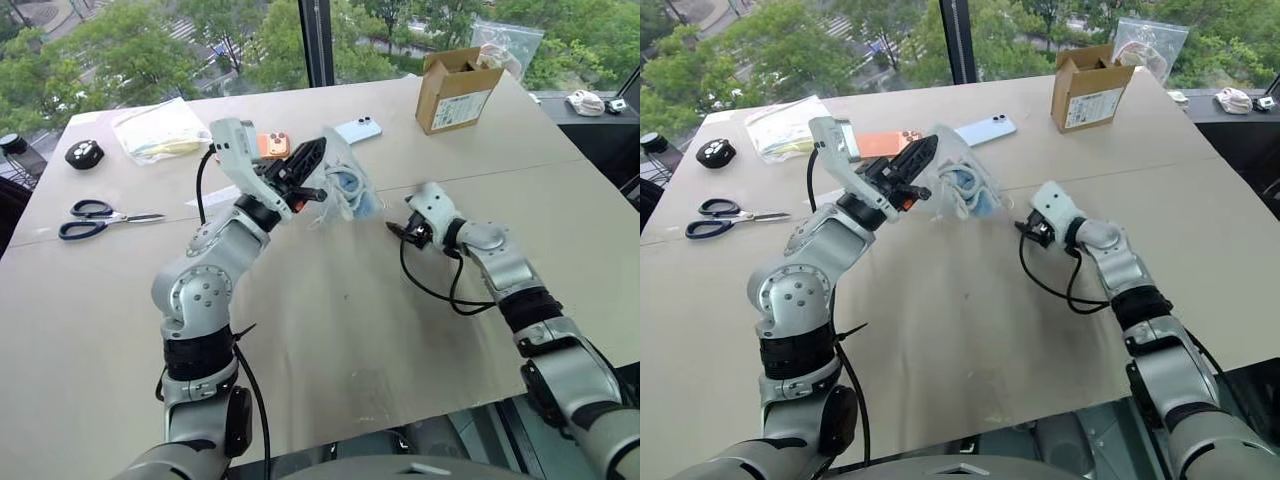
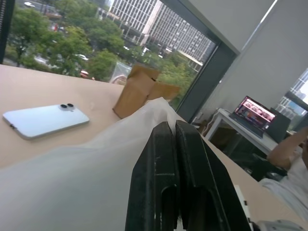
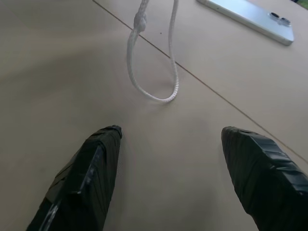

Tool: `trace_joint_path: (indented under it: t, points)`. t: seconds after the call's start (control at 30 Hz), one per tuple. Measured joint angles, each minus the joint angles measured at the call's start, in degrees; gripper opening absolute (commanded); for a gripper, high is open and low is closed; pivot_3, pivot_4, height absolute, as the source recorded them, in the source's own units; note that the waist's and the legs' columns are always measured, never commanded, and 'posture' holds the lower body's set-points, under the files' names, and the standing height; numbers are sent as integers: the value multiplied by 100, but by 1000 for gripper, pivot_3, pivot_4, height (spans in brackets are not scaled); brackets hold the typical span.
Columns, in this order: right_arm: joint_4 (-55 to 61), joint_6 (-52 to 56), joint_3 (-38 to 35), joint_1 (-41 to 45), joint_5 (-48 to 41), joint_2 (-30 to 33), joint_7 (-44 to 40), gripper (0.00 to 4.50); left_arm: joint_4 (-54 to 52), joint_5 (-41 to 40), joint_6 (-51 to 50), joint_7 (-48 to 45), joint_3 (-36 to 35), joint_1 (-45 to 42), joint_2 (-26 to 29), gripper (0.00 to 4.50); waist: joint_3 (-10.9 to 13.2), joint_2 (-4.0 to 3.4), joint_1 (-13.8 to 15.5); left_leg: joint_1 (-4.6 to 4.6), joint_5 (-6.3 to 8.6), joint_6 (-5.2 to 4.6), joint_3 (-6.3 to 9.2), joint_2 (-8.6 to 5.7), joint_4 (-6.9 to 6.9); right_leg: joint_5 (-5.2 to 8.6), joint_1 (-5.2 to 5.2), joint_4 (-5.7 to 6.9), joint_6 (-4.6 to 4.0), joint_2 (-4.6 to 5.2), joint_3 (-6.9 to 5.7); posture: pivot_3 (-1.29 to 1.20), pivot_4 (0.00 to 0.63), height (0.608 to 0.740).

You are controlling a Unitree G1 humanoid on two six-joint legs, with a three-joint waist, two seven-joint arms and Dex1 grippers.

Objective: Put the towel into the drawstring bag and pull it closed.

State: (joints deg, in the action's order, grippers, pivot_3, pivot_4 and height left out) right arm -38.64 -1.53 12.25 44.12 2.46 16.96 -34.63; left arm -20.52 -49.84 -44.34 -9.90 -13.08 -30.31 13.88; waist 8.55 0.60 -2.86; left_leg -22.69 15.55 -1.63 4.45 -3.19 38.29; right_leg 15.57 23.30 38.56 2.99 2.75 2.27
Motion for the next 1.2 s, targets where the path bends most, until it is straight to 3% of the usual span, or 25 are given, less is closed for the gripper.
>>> trace_joint_path:
  t: [0.3,0.33,0.4,0.57,0.87,1.07,1.2]
  points:
    - [-2397,-1125,-952,1268,-365,-863,780,3616,-131,-339,-83,18,-5,14,117,0,2,5,50,-5,-4,7,2,-5,1,0,5,4,0,4,5,0,150,740]
    - [-2594,-1284,-1033,1320,-389,-882,814,3069,-132,-343,-83,20,8,15,120,0,2,5,50,-7,-4,7,2,-6,1,0,5,3,0,5,5,0,150,740]
    - [-2804,-1479,-1139,1348,-392,-856,896,2454,-132,-343,-82,39,5,14,159,0,2,5,48,-8,-4,7,1,-6,1,0,5,1,0,6,5,0,150,740]
    - [-2848,-1828,-1458,1336,-494,-768,1026,54,-133,-338,-59,50,1,91,214,0,2,5,17,-7,-5,8,1,-4,-1,0,8,5,0,2,6,0,150,740]
    - [-1711,-1876,-1794,1030,-817,-653,1139,54,-133,-336,-25,122,2,193,206,0,2,5,32,-8,-5,8,1,-4,2,0,10,14,0,4,7,0,150,740]
    - [-7,-917,-1695,768,-872,-324,1000,54,-125,-333,-16,139,4,175,204,0,3,4,36,-10,-5,8,0,-4,1,0,16,20,0,4,8,0,150,740]
    - [1205,228,-2102,1144,-1590,-289,1265,54,-121,-415,-24,168,6,-9,151,0,4,4,46,-21,-5,8,1,-4,1,0,31,28,0,4,8,0,150,740]
